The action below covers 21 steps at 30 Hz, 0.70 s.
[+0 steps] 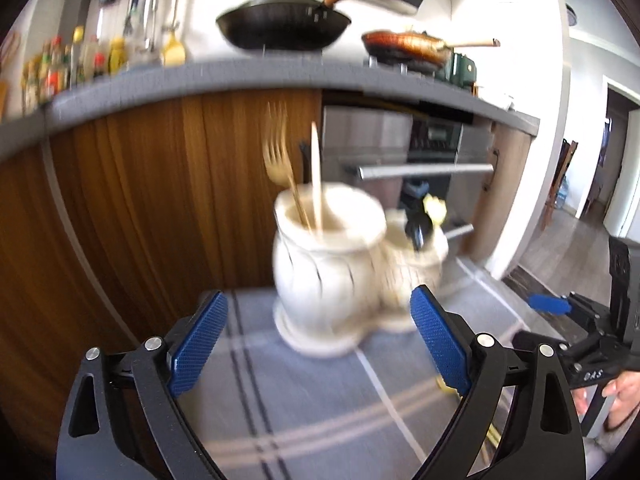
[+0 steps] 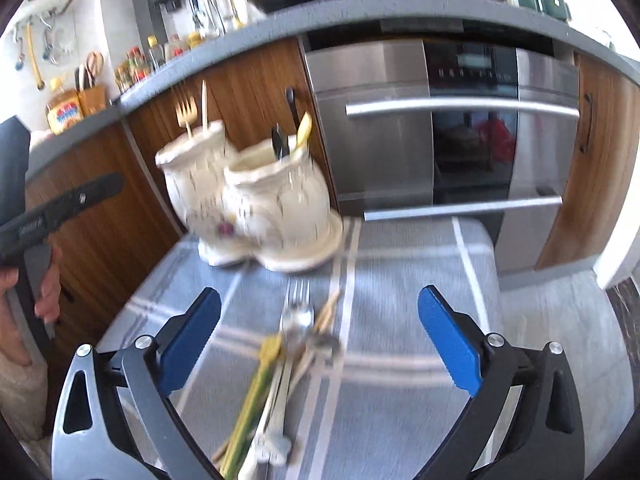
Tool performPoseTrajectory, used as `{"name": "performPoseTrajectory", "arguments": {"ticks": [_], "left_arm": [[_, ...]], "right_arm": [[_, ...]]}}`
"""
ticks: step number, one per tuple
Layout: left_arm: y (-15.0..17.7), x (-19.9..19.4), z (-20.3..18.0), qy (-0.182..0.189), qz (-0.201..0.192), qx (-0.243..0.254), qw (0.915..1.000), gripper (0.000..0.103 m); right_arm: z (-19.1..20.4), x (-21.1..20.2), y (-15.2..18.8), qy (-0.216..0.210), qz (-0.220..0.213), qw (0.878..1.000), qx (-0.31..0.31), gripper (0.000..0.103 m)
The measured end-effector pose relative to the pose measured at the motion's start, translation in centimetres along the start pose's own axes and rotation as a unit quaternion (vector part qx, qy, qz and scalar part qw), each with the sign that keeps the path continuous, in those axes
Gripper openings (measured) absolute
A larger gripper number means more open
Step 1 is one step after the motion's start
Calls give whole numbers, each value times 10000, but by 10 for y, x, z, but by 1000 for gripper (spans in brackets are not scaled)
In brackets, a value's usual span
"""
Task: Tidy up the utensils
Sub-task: 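Open the left tool over the tall pot while the right tool opens over the small pot, then close the right tool on the yellow-green plastic utensils in the pile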
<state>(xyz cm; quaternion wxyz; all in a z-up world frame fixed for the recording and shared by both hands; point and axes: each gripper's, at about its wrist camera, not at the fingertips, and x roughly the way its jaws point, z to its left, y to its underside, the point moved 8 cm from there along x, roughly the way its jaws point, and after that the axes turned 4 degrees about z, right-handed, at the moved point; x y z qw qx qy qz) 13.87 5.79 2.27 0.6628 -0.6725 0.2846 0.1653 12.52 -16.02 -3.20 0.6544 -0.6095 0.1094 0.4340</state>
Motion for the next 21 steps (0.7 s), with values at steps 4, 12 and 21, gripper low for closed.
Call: {"name": "performPoseTrajectory", "arguments": {"ticks": [4, 12, 21], "left_arm": [[45, 16, -8, 100, 407, -82, 9991, 92], [82, 29, -15, 252, 573, -79, 9980, 92], [86, 29, -15, 397, 578, -30, 9975, 92]], "right_arm": [[9, 6, 19, 46, 297, 9995, -54, 97], [37, 29, 36, 133, 541, 9968, -576, 62], [46, 52, 37, 186, 737, 9947, -689, 31]]}}
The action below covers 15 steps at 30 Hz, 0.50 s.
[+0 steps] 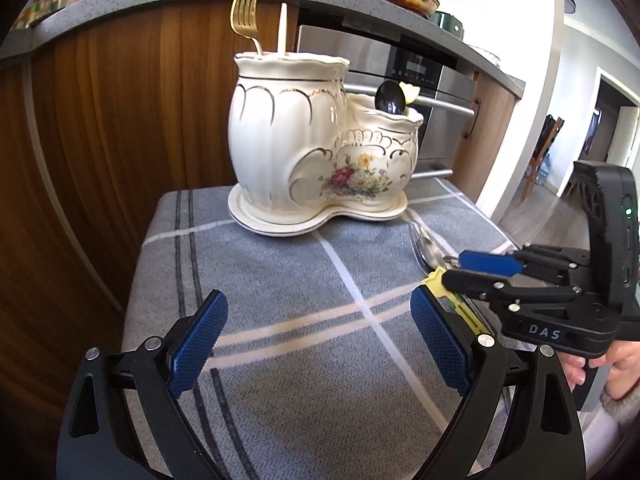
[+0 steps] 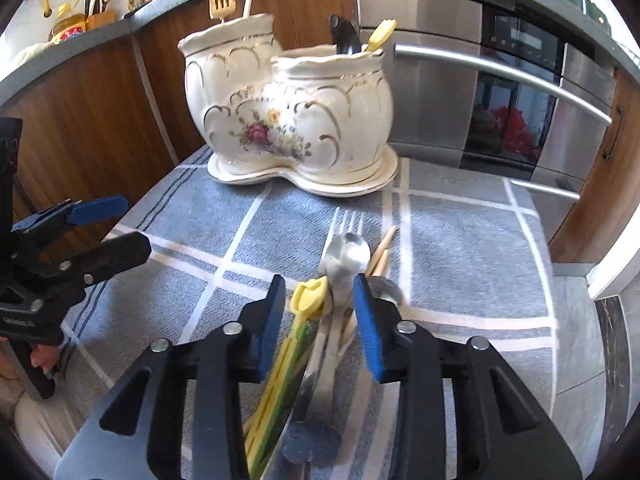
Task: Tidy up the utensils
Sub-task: 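Close the right tool on the yellow-green plastic utensils in the pile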
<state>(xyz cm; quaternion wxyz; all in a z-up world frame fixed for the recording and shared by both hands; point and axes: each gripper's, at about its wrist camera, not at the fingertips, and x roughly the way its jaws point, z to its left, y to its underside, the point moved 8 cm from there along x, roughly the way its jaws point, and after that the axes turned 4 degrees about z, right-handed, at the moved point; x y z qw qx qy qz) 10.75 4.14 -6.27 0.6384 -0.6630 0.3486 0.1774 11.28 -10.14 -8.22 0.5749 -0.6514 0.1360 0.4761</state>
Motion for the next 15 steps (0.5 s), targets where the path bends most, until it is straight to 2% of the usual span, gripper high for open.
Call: {"name": "performPoseTrajectory", "arguments": {"ticks": [15], "left_arm": [[4, 0, 4, 118, 108, -91, 9998, 92]], "right_arm": [[10, 16, -1, 225, 283, 9991, -211, 25]]}}
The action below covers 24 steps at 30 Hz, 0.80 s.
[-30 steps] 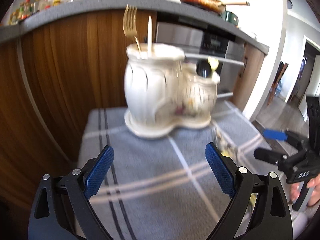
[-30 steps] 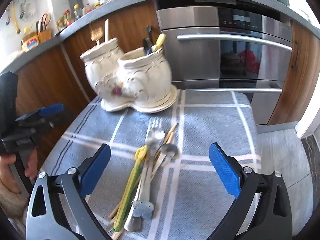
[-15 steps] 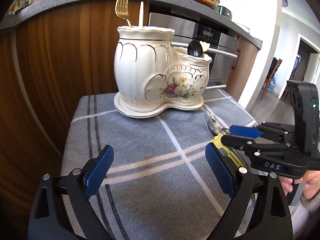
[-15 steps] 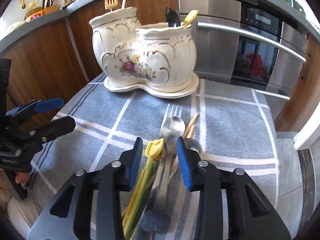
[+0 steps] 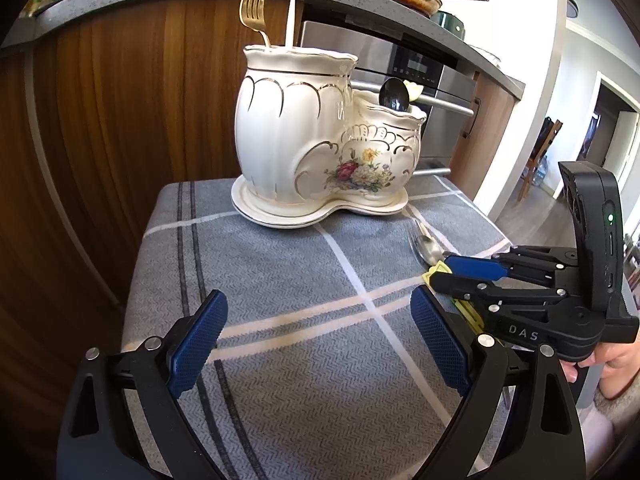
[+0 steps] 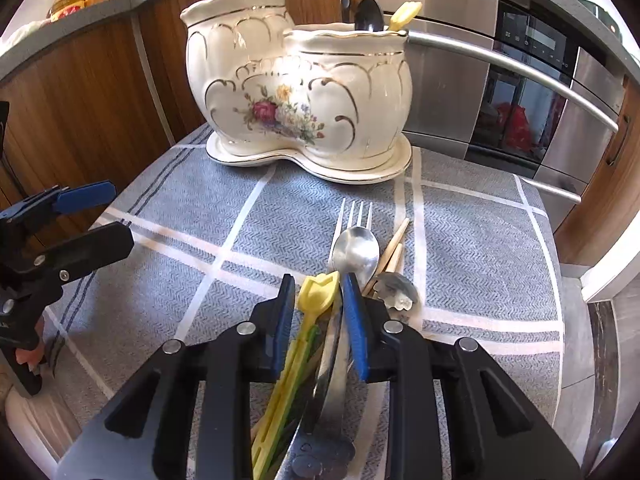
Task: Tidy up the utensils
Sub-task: 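Close the right tool on the yellow-green plastic utensils in the pile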
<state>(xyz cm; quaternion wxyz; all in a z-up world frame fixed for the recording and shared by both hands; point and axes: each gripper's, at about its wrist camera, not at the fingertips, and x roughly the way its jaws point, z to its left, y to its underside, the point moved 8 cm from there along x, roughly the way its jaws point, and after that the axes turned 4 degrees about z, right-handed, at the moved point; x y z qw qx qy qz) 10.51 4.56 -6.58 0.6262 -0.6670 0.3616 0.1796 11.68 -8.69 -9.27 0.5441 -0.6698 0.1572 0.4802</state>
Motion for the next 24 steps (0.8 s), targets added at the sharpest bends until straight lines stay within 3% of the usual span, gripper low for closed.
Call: {"name": "performPoseTrajectory", "arguments": {"ticks": [2, 4, 11, 15, 20, 24], "left_arm": [[0, 1, 0, 37, 30, -41, 10000, 92], [1, 1, 0, 66, 42, -56, 10000, 92], [2, 2, 0, 58, 51, -34, 10000, 92], [2, 4, -1, 79, 96, -12, 9999, 92], [4, 8, -5, 60, 181, 87, 9998, 92], [4, 12, -12, 124, 259, 142, 9995, 92]], "right_arm": [[2, 2, -1, 63, 14, 10000, -66, 24], [4, 4, 0, 111, 48, 9998, -135, 14], [2, 1, -1, 54, -54, 9999, -84, 6], [-3, -10, -4, -263, -238, 9992, 199, 5], [-27, -35, -11, -908, -703, 9886, 970, 5], [-43, -49, -16, -861, -1001, 9841, 1185, 5]]}}
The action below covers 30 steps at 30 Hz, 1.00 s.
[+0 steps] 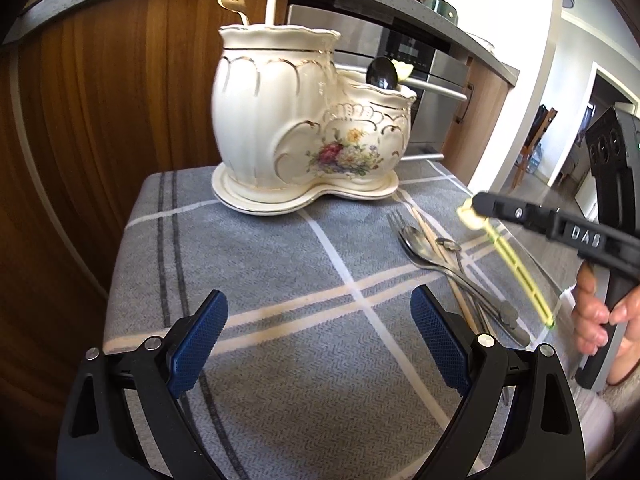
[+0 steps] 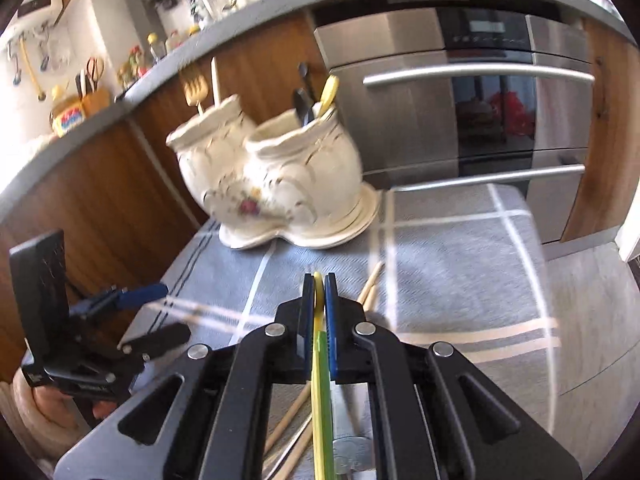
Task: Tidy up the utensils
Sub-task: 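Close the right tool on the yellow-green plastic utensils in the pile, then grasp a silver fork with the left tool while the right tool lifts the yellow-green utensils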
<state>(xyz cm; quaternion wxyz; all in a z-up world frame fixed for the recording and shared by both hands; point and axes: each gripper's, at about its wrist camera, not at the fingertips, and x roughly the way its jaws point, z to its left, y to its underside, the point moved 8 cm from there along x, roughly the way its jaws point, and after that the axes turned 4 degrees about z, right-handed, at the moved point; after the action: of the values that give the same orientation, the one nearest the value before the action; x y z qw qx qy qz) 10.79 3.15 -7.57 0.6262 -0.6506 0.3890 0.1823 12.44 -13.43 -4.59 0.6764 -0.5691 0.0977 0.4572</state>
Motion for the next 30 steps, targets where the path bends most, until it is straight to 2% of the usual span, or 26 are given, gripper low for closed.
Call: {"name": "performPoseTrajectory", "arguments": {"ticks": [5, 8, 10, 11, 13, 16, 20, 23, 25, 30], "left_arm": [[-7, 14, -15, 351, 225, 19, 9991, 91], [-17, 26, -31, 508, 324, 170, 9980, 83], [-23, 34, -40, 684, 400, 250, 9965, 65], [-26, 40, -45, 775, 443, 274, 9956, 60], [-30, 52, -47, 774, 567, 243, 9951, 44], [-37, 66, -49, 794, 613, 178, 9948, 33], [-47, 75, -46, 754, 537, 74, 9957, 28], [-49, 80, -41, 977, 598, -262, 9931, 23], [-49, 84, -40, 1001, 644, -336, 9923, 18], [-47, 90, -44, 1193, 715, -396, 9895, 16]], "right_arm": [[-7, -7, 0, 4, -59, 10000, 61, 5], [-15, -10, 1, -8, -105, 9999, 137, 5], [-17, -12, 0, -11, -141, 9998, 152, 5], [-19, -13, 0, -14, -156, 9998, 158, 5], [-22, -16, 0, -34, -187, 9997, 175, 5], [-25, -19, 1, -62, -196, 9996, 180, 5], [-32, -22, 3, -59, -193, 9995, 232, 5], [-35, -24, 4, -67, -187, 9995, 258, 5], [-36, -25, 5, -81, -169, 9995, 260, 5], [-36, -28, 5, -103, -174, 9995, 238, 5]]}}
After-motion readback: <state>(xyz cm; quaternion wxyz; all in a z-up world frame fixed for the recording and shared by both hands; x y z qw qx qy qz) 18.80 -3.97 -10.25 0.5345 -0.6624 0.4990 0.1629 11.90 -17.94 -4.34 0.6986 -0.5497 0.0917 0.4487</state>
